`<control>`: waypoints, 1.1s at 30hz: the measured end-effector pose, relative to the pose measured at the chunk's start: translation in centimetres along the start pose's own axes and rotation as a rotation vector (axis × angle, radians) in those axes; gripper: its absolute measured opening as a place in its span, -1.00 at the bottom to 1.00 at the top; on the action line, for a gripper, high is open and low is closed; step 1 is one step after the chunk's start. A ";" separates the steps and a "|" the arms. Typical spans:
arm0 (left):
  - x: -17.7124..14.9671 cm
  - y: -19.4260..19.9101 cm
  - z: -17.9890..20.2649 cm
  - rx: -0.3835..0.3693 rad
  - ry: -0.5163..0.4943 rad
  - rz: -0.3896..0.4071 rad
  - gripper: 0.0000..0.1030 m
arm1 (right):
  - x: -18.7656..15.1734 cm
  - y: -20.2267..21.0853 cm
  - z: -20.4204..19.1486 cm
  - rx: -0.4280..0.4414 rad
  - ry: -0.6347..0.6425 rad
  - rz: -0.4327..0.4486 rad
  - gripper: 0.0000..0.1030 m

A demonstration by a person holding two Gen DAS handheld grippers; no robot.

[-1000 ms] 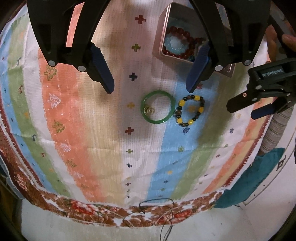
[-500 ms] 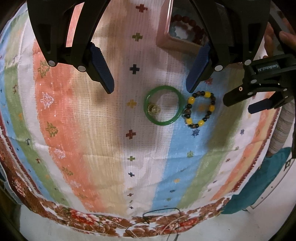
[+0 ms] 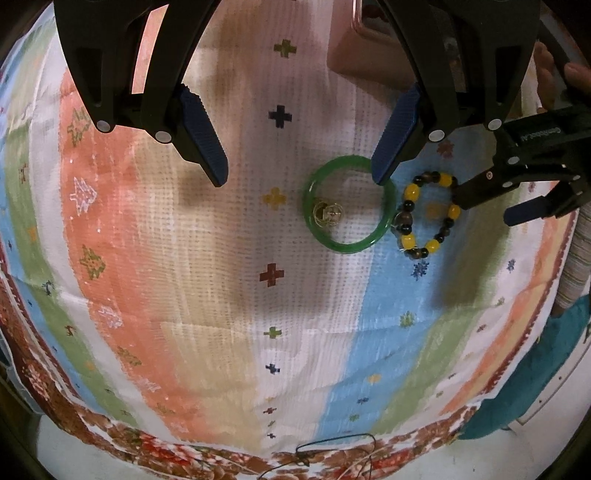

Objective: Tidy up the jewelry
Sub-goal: 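Grasp the green bangle rim with the right tool while the left tool grasps the yellow-black bracelet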

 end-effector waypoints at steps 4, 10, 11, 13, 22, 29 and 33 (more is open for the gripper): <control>0.0 -0.8 -0.3 0.008 -0.009 -0.026 0.59 | 0.4 -0.9 -0.1 -0.006 0.008 -0.010 0.54; 0.1 -1.9 -0.5 0.015 -0.014 -0.046 0.44 | 0.5 -2.1 -0.4 -0.023 0.020 -0.027 0.43; 0.1 -2.0 -0.5 0.015 -0.016 -0.047 0.41 | 0.5 -2.3 -0.3 -0.028 0.020 -0.032 0.43; 0.1 -2.2 -0.4 0.017 -0.021 -0.051 0.36 | 0.5 -2.7 -0.3 -0.032 0.024 -0.037 0.35; 0.6 -3.2 -0.3 0.095 -0.066 -0.049 -0.13 | 0.4 -3.5 0.3 -0.086 0.050 -0.047 -0.22; 0.5 -3.0 -0.5 0.101 -0.053 -0.055 -0.78 | 0.3 -3.2 0.0 -0.069 0.081 -0.034 -0.83; 0.6 -2.0 -1.1 0.097 -0.046 -0.040 -0.78 | 0.6 -2.4 -0.4 -0.058 0.095 -0.009 -0.85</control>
Point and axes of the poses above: each gripper's, at about its wrist camera, not at the fingertips, and y roughly against the way its jaws point, z to its right, x to its top, the point moved 9 cm from there along -y, roughly the way its jaws point, and after that the axes turned 3 degrees about z, right-handed, at the moved point
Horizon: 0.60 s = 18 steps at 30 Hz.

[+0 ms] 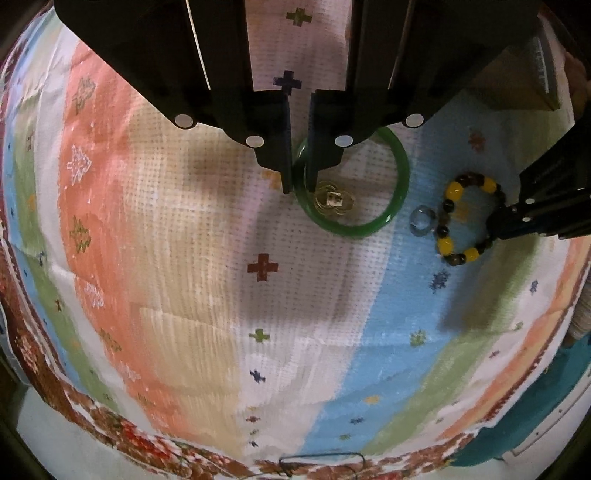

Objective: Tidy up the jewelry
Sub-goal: 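Lift the bangle and bracelet and carry both over the tin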

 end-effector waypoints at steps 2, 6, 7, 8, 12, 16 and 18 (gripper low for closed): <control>0.2 0.8 -0.2 -0.006 0.007 0.016 -0.78 | 0.3 0.8 0.0 0.009 -0.004 0.019 -0.85; 0.7 2.9 0.2 -0.027 0.008 0.062 -0.78 | 0.6 2.6 -0.4 0.009 0.011 0.059 -0.85; 0.8 3.7 0.6 -0.029 0.005 0.072 -0.78 | 0.8 2.8 -0.3 0.011 0.013 0.066 -0.85; 0.7 4.0 0.8 -0.031 0.002 0.083 -0.78 | 0.8 3.2 -0.4 0.014 0.018 0.075 -0.85; 0.9 5.8 1.4 -0.041 -0.007 0.120 -0.78 | 0.8 4.5 -0.7 0.015 0.046 0.101 -0.85; 1.6 6.6 2.0 -0.052 -0.014 0.143 -0.78 | 0.3 5.3 -1.0 0.016 0.055 0.112 -0.85; 1.6 7.2 2.3 -0.056 -0.018 0.152 -0.78 | 0.2 5.4 -1.0 0.023 0.053 0.113 -0.85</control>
Point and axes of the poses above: each gripper's, at about its wrist camera, not at the fingertips, and y roughly against the way its jaws point, z to its right, x to its top, the point moved 9 cm from there along -y, roughly the way its jaws point, and after that the axes turned 3 degrees about z, right-handed, at the moved point
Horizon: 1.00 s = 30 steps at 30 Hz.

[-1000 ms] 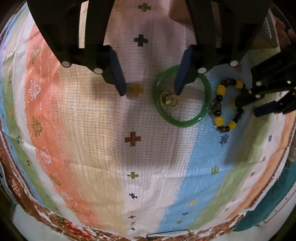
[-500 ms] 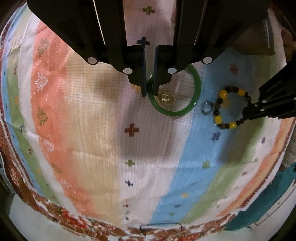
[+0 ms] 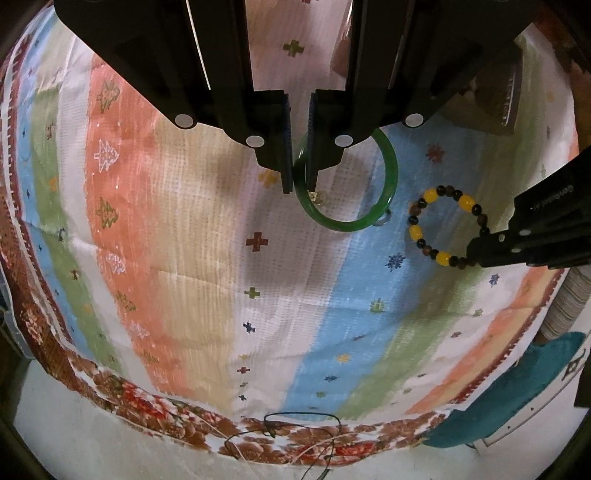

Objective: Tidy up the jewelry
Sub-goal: 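Lift the bangle and bracelet and carry both over the tin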

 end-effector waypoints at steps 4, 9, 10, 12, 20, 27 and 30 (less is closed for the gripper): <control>0.0 1.0 0.4 -0.005 -0.007 0.017 -0.78 | 0.0 0.9 -0.4 0.017 0.002 0.012 -0.85; -0.2 2.2 0.6 -0.019 -0.002 0.035 -0.78 | 0.1 2.1 -1.0 0.023 0.015 0.038 -0.85; -0.2 2.6 0.6 -0.024 0.000 0.039 -0.78 | 0.0 2.4 -1.1 0.025 0.015 0.044 -0.85; -0.3 3.2 0.8 -0.034 0.002 0.047 -0.78 | -0.1 2.9 -1.1 0.031 0.011 0.051 -0.85; -0.6 7.2 1.9 -0.068 0.010 0.117 -0.78 | 0.1 5.6 -0.7 0.042 -0.019 0.106 -0.85; -1.6 10.1 3.7 -0.105 -0.025 0.168 -0.78 | -0.5 7.9 -0.5 0.071 -0.045 0.147 -0.85; -2.0 11.0 4.3 -0.118 -0.038 0.181 -0.78 | -0.8 8.8 -0.6 0.080 -0.046 0.161 -0.85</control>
Point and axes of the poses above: each gripper's, at about its wrist camera, not at the fingertips, and y roughly against the way its jaws point, z to its right, x to its top, the point moved 9 cm from there along -y, roughly the way its jaws point, and after that the axes turned 3 degrees about z, right-handed, at the moved point
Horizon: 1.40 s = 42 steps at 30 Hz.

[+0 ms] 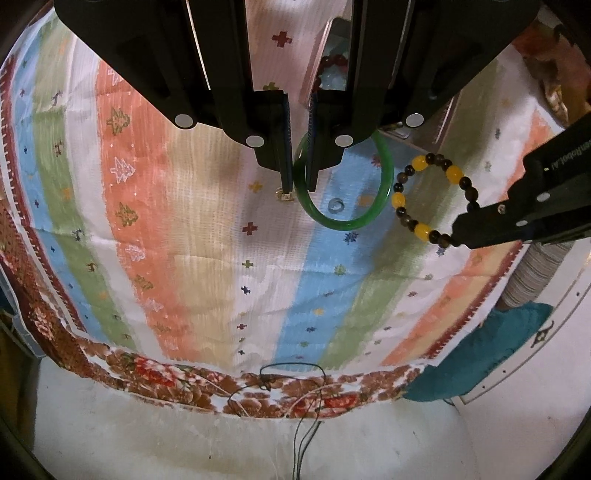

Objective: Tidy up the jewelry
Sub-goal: 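Lift the bangle and bracelet and carry both over the tin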

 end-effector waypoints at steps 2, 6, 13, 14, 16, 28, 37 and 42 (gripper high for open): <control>-0.1 0.4 0.4 0.000 -0.010 0.009 -0.78 | -0.1 0.4 -0.1 -0.002 0.004 0.006 -0.85; -0.5 0.9 0.6 -0.001 -0.018 0.015 -0.78 | -0.5 0.7 0.0 -0.004 0.004 0.007 -0.84; -0.7 2.1 0.6 0.010 -0.031 0.040 -0.78 | -0.9 1.5 0.0 -0.001 0.005 0.019 -0.84; -0.8 2.4 0.7 0.005 -0.029 0.043 -0.78 | -0.9 1.6 0.0 -0.002 0.006 0.021 -0.84; -1.0 2.7 0.7 0.004 -0.031 0.048 -0.78 | -1.1 1.9 -0.1 -0.003 0.010 0.025 -0.84; -2.2 4.6 1.5 -0.005 -0.048 0.076 -0.78 | -2.1 3.8 -1.3 0.015 0.039 0.049 -0.84; -2.8 5.4 1.6 -0.005 -0.053 0.086 -0.78 | -2.9 4.5 -1.5 0.021 0.043 0.053 -0.84; -3.3 6.7 1.8 -0.016 -0.055 0.108 -0.78 | -3.6 5.2 -1.6 0.022 0.039 0.069 -0.84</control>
Point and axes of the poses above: each gripper's, at about its wrist camera, not at the fingertips, and y roughly against the way its jaws point, z to its right, x to its top, the point moved 9 cm from there along -y, roughly the way its jaws point, and after that the axes turned 3 degrees about z, right-handed, at the moved point
